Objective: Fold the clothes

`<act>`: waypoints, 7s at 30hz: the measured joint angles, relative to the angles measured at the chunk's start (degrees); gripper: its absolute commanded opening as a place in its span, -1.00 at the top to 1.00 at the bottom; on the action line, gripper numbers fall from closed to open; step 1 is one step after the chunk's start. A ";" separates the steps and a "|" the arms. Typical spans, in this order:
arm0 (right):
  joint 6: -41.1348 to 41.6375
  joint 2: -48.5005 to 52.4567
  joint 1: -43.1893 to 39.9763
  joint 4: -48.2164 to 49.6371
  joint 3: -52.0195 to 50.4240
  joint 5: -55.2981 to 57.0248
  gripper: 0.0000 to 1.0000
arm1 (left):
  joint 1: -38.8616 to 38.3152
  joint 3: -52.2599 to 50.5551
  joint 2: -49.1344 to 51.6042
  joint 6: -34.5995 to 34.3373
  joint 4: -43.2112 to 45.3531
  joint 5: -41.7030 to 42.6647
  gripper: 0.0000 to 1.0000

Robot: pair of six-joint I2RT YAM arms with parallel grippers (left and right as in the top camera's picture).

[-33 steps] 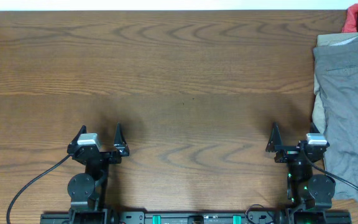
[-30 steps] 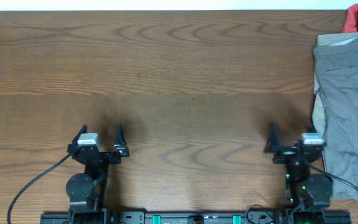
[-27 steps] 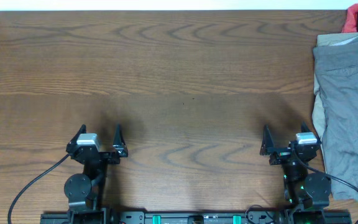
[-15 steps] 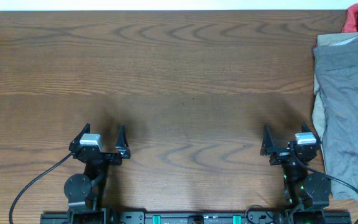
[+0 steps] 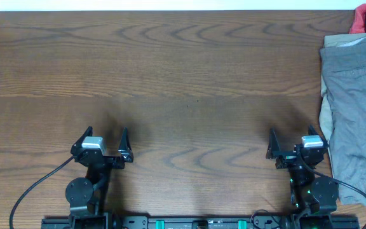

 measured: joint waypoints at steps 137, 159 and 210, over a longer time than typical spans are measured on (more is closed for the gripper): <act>-14.43 141.79 -13.22 -37.03 117.02 36.28 0.81 | 0.04 0.33 0.07 0.00 -0.50 1.11 -0.95; 2.45 134.25 -13.20 -40.17 117.02 38.12 0.98 | 0.04 0.33 0.07 0.00 -0.50 1.11 -0.96; 13.14 112.48 34.16 -56.46 117.04 2.64 -0.99 | 0.04 0.33 0.07 0.00 -0.48 1.14 -0.96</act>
